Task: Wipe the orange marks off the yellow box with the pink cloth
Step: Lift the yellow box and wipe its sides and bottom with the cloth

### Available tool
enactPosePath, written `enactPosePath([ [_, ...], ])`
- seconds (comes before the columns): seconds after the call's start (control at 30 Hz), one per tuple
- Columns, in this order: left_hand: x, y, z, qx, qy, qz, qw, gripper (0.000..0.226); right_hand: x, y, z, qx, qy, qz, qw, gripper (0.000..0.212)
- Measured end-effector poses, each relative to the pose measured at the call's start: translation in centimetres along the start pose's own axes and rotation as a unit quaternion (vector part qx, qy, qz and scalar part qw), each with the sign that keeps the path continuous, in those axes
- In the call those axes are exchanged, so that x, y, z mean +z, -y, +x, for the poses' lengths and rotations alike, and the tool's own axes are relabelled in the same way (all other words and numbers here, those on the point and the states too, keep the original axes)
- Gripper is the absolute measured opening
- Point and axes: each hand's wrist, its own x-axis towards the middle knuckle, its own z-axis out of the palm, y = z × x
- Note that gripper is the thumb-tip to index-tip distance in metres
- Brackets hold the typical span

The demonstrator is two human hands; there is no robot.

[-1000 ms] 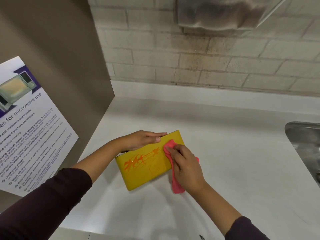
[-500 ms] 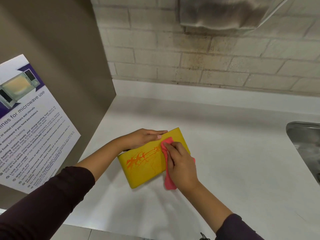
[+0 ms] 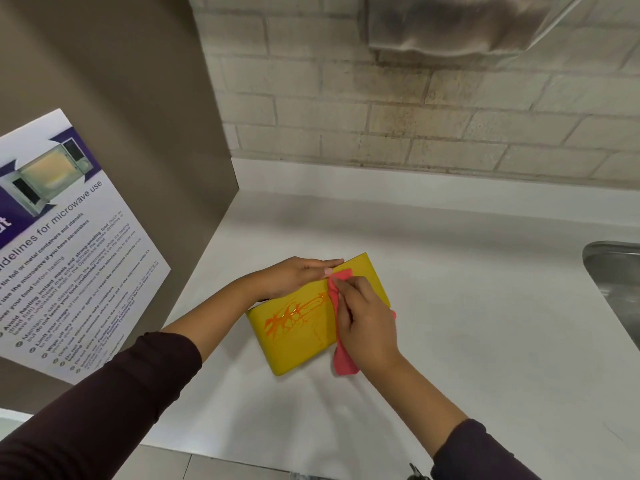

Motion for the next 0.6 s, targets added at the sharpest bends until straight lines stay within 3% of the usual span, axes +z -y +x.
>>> enactPosePath([
  [0.13,0.0,0.1,0.1,-0.006,0.007,0.004,1.000,0.039,-1.1,-1.6,-1.2,-0.048,0.033,-0.011,0.998,0.027],
  [0.37,-0.2,0.2,0.3,0.002,0.005,0.033,0.999,0.041,-1.3,-1.5,1.1,0.058,-0.035,0.016,0.998,0.031],
  [0.6,0.3,0.7,0.3,0.019,0.011,0.006,1.000,0.039,-0.1,0.2,0.4,0.005,-0.018,0.041,0.999,0.030],
])
